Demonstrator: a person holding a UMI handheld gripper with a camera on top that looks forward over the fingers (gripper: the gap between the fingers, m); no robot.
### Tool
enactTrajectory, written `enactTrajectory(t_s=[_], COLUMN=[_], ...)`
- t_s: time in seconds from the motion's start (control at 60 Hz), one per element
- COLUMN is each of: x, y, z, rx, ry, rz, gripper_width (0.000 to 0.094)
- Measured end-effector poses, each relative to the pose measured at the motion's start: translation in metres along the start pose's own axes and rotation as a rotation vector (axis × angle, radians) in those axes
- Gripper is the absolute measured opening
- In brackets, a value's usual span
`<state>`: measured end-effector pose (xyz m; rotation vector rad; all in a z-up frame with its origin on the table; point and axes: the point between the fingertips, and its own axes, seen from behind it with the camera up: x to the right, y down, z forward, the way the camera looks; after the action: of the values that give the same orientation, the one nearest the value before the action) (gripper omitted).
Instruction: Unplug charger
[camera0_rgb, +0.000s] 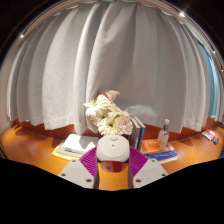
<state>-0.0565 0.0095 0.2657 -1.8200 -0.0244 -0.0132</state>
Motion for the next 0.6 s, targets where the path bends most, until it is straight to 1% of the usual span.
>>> enactTrajectory(t_s=[0.067, 0.117, 0.133, 0.15, 0.2, 0.283, 0.383, 0.433, 0.45, 0.5, 0.533, 0.6], x=[0.018, 0.025, 0.026, 0.028, 0.030, 0.026, 0.021, 0.018, 0.018, 0.018, 0.017, 0.009], y=[0.064, 0.110, 0.134, 0.139, 0.172, 0.211, 0.236, 0.244, 0.241, 0.243, 0.245, 0.243], z=[0.011, 0.016, 0.019, 0.018, 0.018, 0.019, 0.021, 0.020, 0.022, 0.023, 0.024, 0.026], rx=[-0.137, -0.219, -0.229, -0.257, -0.322, -0.395, -0.435, -0.469, -0.454, -0.457, -0.463, -0.464], ry=[0.000, -0.001, 0.001, -0.001, -0.002, -0.024, -0.055, -0.065, -0.067, -0.064, -0.064, -0.084], rz=[0.014, 0.020, 0.021, 0.022, 0.027, 0.046, 0.025, 0.021, 0.016, 0.003, 0.000, 0.007], gripper_width=[0.0384, 0.0385, 0.0386, 0.0399, 0.0399, 0.0411, 0.0448, 0.0473, 0.0480, 0.0500, 0.0541, 0.0657])
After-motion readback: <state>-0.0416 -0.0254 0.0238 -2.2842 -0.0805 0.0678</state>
